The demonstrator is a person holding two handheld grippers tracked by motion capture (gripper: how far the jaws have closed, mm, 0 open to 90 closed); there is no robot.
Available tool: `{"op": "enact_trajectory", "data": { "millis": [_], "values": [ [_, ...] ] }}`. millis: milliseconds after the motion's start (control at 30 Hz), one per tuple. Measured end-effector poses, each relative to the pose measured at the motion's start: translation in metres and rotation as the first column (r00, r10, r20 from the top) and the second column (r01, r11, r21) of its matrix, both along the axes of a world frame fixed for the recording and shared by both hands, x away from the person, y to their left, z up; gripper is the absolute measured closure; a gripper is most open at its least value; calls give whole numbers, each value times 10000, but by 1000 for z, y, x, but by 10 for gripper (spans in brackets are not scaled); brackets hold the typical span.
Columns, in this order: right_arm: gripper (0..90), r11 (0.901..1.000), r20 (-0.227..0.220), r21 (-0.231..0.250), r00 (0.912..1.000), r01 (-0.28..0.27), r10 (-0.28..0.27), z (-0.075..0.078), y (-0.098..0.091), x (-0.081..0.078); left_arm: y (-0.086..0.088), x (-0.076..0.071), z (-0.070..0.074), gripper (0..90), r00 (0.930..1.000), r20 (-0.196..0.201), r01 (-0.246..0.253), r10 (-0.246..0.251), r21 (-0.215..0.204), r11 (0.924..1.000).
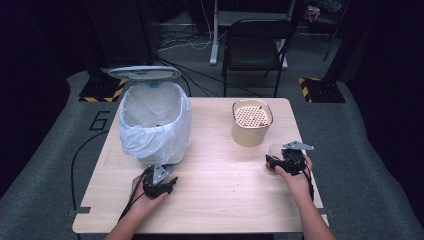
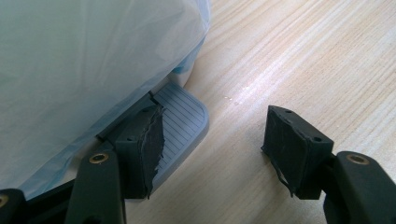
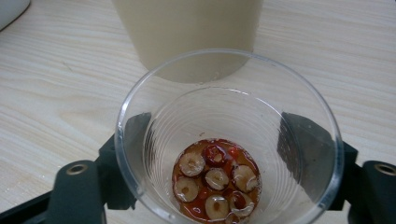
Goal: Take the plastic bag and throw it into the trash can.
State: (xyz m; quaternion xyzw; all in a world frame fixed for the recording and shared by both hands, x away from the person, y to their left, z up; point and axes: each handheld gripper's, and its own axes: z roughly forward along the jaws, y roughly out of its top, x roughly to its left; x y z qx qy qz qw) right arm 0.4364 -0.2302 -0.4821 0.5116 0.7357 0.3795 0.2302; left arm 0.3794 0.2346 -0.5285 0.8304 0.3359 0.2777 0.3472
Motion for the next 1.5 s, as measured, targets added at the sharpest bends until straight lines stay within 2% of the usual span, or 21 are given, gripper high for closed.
{"op": "enact_trajectory", "data": {
  "millis": [100, 300, 700, 1000, 1033, 1067, 1100, 1200, 1233, 1400, 1500],
  "values": [
    [148, 10000, -29, 57, 10000, 53, -52, 0, 0, 0, 0, 0, 0, 377, 10000, 4, -5, 5, 2, 10000],
    [107, 9999, 174, 140, 9998, 19, -22, 3, 0, -1, 0, 0, 0, 378, 10000, -33, 5, -5, -20, 10000],
    [95, 9998, 559, 178, 9984, 96, -106, 19, -1, -8, 1, 1, 0, 378, 10000, -62, -25, 25, -82, 10000],
    [96, 9998, 892, 170, 9959, -144, 129, 38, -2, -17, 1, 1, 0, 379, 9999, -125, 36, -37, -124, 9999],
    [106, 9998, 969, 157, 9952, -157, 141, 44, -1, -17, 1, 1, 0, 379, 10000, -95, 21, -23, -128, 9999],
    [106, 9998, 969, 157, 9952, -157, 141, 44, -1, -17, 1, 1, 0, 379, 10000, -95, 21, -23, -128, 9999],
    [139, 9996, 1068, 138, 9941, -227, 210, 51, 1, -17, 1, 1, 0, 379, 10000, -75, 8, -9, -126, 9999],
    [149, 9990, 1019, 174, 9941, -401, 381, 57, 3, -13, 1, 1, 0, 378, 10000, -72, -24, 23, -104, 9999],
    [175, 9988, 1034, 30, 9935, -483, 478, 61, 6, -8, 1, 1, 0, 378, 10000, -65, -28, 28, -92, 10000],
    [240, 9985, 966, -29, 9938, -545, 545, 70, 10, 6, 1, 1, 0, 378, 10000, -64, -28, 27, -89, 10000],
    [321, 9979, 856, 220, 9946, -603, 582, 79, 14, 22, 1, 0, 0, 378, 10000, -59, -25, 25, -79, 10000]
  ]
}}
